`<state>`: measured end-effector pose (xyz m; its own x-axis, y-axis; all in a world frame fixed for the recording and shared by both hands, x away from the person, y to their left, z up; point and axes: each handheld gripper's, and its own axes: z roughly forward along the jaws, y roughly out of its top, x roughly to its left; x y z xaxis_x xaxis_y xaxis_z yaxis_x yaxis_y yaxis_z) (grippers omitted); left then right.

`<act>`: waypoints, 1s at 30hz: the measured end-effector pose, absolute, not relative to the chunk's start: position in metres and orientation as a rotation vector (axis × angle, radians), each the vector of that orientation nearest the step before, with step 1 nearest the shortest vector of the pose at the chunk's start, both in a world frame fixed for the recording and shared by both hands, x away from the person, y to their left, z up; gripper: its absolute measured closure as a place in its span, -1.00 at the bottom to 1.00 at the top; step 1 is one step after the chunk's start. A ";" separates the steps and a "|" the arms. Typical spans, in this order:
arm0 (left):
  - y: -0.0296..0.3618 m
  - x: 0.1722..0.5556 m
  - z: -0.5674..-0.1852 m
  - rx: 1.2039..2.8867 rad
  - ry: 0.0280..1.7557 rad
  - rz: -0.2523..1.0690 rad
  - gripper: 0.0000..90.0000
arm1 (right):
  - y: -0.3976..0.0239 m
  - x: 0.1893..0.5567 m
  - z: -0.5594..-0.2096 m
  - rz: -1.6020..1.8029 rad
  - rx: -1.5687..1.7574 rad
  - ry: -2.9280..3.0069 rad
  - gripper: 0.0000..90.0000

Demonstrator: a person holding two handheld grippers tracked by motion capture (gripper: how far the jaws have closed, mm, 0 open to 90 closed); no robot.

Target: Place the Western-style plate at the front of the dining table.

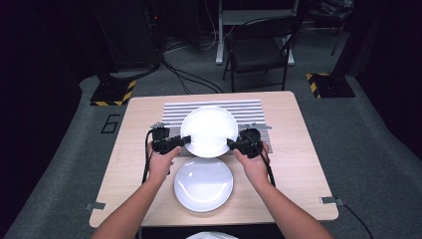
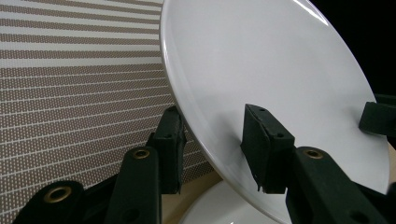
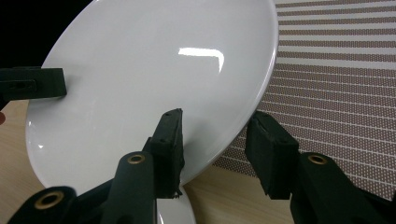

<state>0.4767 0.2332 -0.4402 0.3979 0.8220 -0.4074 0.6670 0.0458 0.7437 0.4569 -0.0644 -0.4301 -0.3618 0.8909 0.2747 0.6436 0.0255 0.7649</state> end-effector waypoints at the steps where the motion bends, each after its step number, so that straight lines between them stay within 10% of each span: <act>1: 0.233 0.477 -0.440 1.672 1.325 0.198 0.32 | -0.064 0.457 -0.429 1.251 1.578 2.023 0.26; 30: 0.239 0.501 -0.444 1.640 1.374 0.207 0.33 | -0.054 0.484 -0.427 1.230 1.567 2.011 0.26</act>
<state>0.5015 0.2387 -0.4444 0.3533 0.8350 -0.4219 0.6740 0.0856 0.7338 0.4839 -0.0544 -0.4275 -0.3537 0.9007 0.2523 0.6349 0.0331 0.7719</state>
